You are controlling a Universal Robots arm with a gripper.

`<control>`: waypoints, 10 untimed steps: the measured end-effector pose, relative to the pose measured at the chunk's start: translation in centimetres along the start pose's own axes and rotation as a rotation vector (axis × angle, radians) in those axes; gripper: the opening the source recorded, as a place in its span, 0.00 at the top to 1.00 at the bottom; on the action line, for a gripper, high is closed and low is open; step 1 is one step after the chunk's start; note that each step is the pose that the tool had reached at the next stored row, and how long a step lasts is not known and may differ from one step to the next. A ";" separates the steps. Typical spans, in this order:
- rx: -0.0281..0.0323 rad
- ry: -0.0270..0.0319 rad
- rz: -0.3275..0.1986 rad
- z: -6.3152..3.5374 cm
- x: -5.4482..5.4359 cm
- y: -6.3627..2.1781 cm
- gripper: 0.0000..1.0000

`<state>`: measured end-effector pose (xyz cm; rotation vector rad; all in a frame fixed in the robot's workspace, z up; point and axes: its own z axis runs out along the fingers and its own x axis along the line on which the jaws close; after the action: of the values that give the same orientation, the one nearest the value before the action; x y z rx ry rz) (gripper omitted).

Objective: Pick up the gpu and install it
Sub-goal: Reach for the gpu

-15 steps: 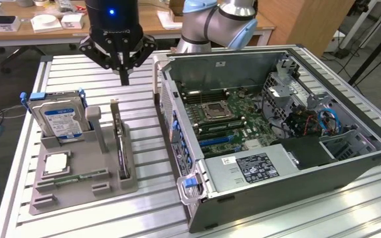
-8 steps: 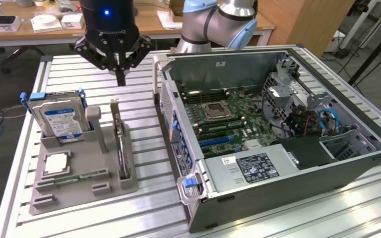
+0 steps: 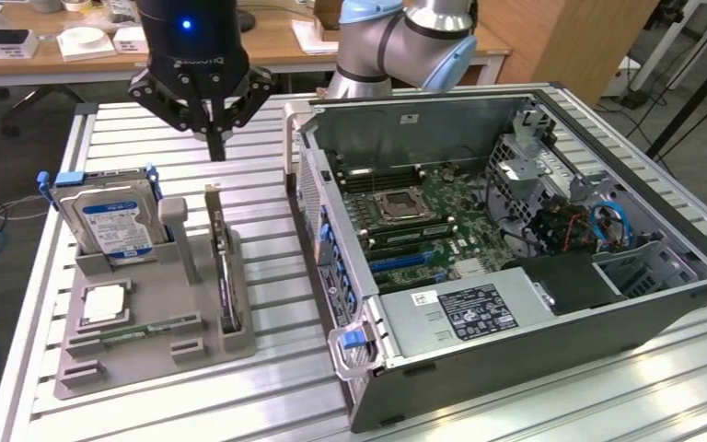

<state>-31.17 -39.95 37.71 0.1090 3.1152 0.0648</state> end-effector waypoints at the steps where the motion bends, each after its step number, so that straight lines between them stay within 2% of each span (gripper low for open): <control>1: 0.0000 0.0000 0.000 0.01 0.1 -0.01 0.89; 10: 0.0001 0.0002 0.000 0.08 1.0 -0.08 0.89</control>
<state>-32.18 -39.96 37.60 0.1090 3.1154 0.0647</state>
